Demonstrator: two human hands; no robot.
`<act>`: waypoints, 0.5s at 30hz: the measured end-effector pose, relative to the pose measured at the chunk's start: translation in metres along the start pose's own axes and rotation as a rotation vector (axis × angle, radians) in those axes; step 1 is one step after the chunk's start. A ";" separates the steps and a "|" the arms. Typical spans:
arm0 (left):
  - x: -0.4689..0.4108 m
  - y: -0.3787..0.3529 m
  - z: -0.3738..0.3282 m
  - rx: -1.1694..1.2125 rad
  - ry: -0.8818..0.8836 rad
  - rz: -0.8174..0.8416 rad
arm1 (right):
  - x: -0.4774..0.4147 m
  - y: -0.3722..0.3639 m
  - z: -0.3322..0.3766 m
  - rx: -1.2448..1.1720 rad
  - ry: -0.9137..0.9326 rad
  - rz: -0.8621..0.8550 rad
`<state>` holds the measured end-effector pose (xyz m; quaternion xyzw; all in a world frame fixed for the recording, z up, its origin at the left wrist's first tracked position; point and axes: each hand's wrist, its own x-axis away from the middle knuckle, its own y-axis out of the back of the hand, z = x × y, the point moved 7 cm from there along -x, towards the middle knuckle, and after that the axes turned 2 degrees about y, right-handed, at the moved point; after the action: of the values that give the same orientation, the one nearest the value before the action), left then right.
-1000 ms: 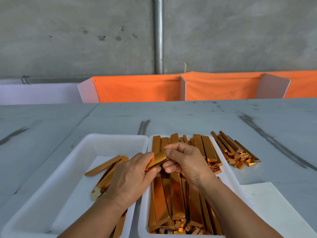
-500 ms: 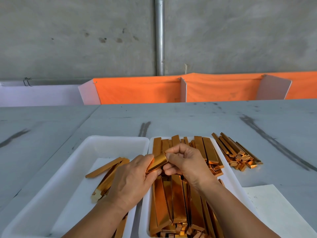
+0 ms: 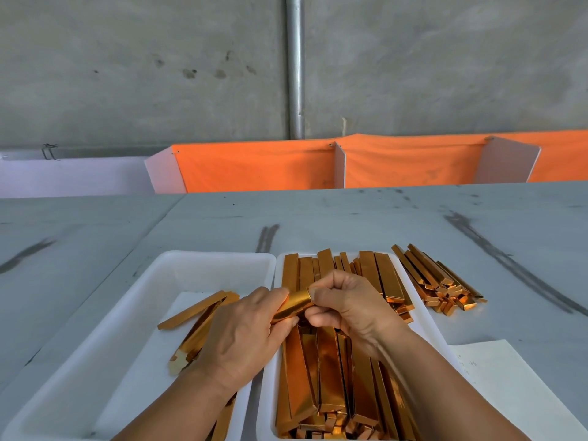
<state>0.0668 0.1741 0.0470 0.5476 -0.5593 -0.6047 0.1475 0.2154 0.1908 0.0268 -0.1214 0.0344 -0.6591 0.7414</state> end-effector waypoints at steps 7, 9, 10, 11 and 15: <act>-0.001 0.004 -0.004 -0.019 -0.022 -0.012 | 0.001 0.001 0.001 0.060 -0.013 -0.022; -0.001 0.004 -0.003 -0.019 -0.017 -0.018 | 0.001 0.001 0.002 0.060 -0.011 -0.015; 0.000 0.004 -0.003 -0.020 -0.018 -0.022 | 0.002 0.001 0.002 0.060 -0.011 -0.008; 0.000 0.004 -0.003 -0.021 -0.016 -0.023 | 0.002 0.001 0.003 0.062 -0.011 0.000; 0.000 0.004 -0.002 -0.017 -0.009 -0.030 | 0.004 0.001 0.005 0.061 0.008 0.011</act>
<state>0.0667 0.1718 0.0511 0.5518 -0.5466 -0.6140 0.1405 0.2178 0.1880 0.0319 -0.0959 0.0178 -0.6564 0.7481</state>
